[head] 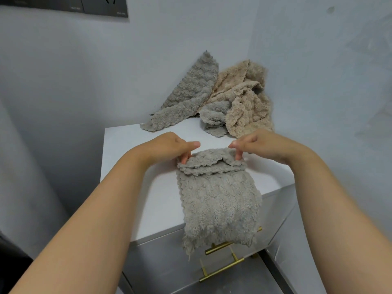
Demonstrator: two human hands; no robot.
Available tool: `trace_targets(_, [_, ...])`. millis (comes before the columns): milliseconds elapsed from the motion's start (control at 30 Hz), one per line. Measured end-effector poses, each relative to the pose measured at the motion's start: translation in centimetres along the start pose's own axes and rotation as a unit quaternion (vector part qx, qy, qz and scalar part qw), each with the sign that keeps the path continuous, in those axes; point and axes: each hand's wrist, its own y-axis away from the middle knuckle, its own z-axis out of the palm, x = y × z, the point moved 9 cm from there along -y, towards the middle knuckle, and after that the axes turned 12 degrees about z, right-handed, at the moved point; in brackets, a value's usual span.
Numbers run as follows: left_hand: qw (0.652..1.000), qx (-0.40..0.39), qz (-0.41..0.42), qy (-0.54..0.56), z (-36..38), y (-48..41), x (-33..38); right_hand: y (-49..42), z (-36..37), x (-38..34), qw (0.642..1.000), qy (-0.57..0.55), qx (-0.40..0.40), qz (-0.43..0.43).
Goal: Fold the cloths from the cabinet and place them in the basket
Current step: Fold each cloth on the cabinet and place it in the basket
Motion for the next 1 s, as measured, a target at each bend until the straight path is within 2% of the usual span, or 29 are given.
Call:
trace_targets(167, [0.987,-0.054,-0.007,-0.149,1.3,-0.5,1.7,-1.1,-0.1,-0.4,0.997,0.044,0.063,0.011])
trace_targets(300, [0.977,-0.073,-0.002,-0.203,1.0,-0.5,2.0,-1.0,0.4,-0.5,0.996,0.074,0.050,0.020])
trace_targets(433, [0.964,-0.127,-0.039,-0.228,0.7,0.2,1.7,-0.6,1.0,0.0,0.992,0.119,0.018,0.045])
trace_targets(567, [0.957,-0.137,-0.047,-0.251,0.5,0.6,1.5,-0.5,1.3,0.0,0.993,0.114,0.003,0.042])
trace_targets(667, [0.976,-0.077,-0.024,-0.204,-0.1,0.3,1.2,-0.9,0.6,0.0,0.995,0.081,0.044,0.043])
trace_targets(733, [0.982,-0.001,-0.024,-0.188,-1.0,-0.1,0.7,-1.4,-0.1,-0.2,0.993,0.052,0.105,0.030])
trace_targets(867, [0.962,0.175,-0.012,-0.208,-2.6,-0.5,0.7,-1.4,-1.0,-0.9,0.965,0.017,0.263,-0.013])
trace_targets(1000, [0.956,0.218,0.021,-0.197,-2.5,-0.6,0.9,-1.6,-0.7,-0.4,0.955,0.019,0.294,-0.010])
